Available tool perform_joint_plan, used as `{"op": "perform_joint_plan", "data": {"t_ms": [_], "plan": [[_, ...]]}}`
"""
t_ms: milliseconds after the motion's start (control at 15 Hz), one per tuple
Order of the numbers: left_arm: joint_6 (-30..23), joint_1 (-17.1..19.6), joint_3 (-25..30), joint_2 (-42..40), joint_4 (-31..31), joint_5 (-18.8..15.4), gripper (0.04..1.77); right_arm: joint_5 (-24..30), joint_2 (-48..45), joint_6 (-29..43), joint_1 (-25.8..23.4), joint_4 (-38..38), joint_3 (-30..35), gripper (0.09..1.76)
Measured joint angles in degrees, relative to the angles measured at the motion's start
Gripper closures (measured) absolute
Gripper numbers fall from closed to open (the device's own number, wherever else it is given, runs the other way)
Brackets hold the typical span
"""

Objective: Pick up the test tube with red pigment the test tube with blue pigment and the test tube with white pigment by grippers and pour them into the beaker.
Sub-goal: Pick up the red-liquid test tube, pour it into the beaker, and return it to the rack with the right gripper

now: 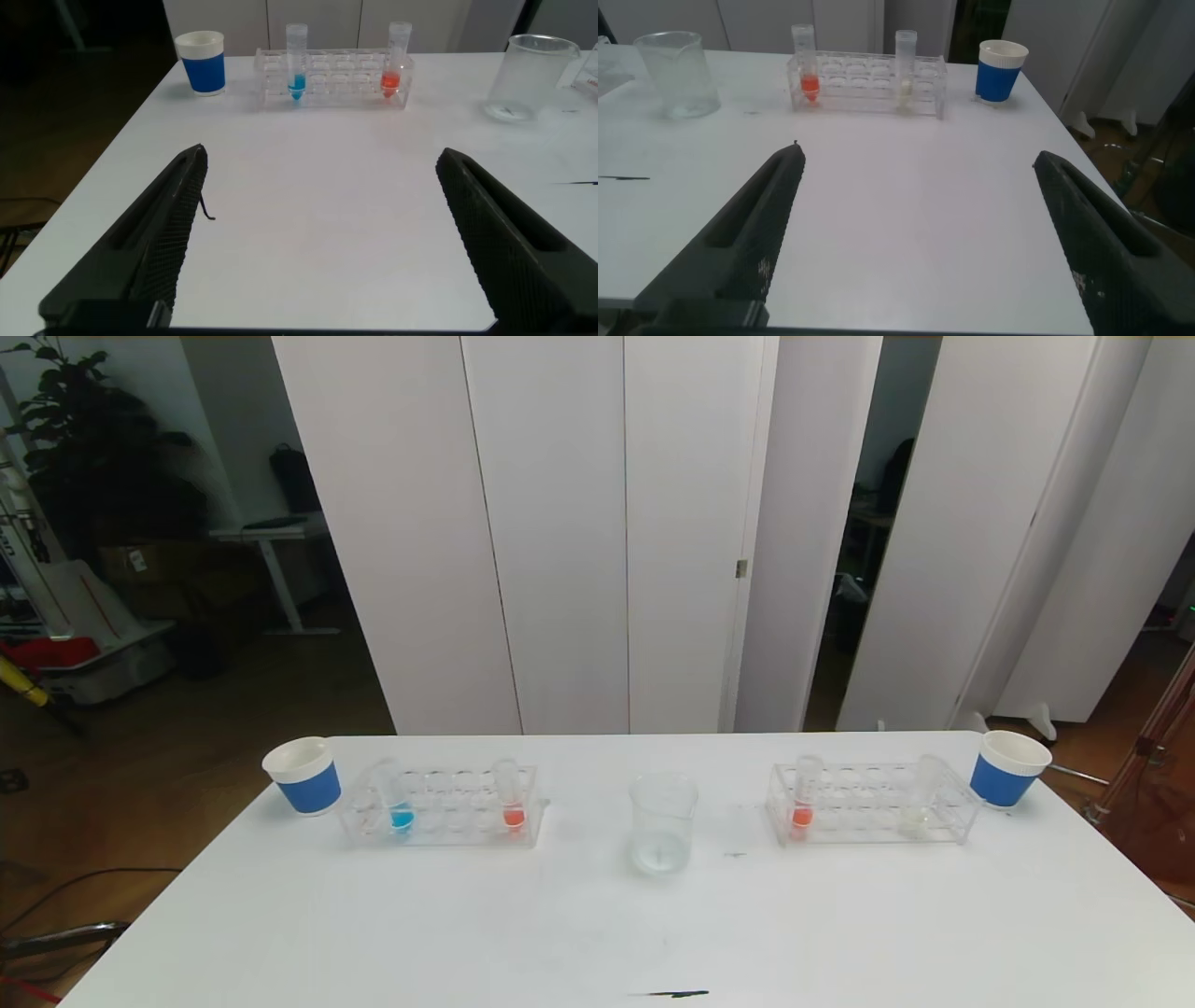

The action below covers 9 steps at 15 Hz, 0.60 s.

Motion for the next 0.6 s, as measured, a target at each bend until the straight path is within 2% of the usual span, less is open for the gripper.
{"op": "perform_joint_plan", "data": {"t_ms": [600], "plan": [[-0.02,0.00,0.00,0.00,0.00,-0.02,0.06,0.00,0.00,0.02,0.00,0.02,0.00,0.10]]}}
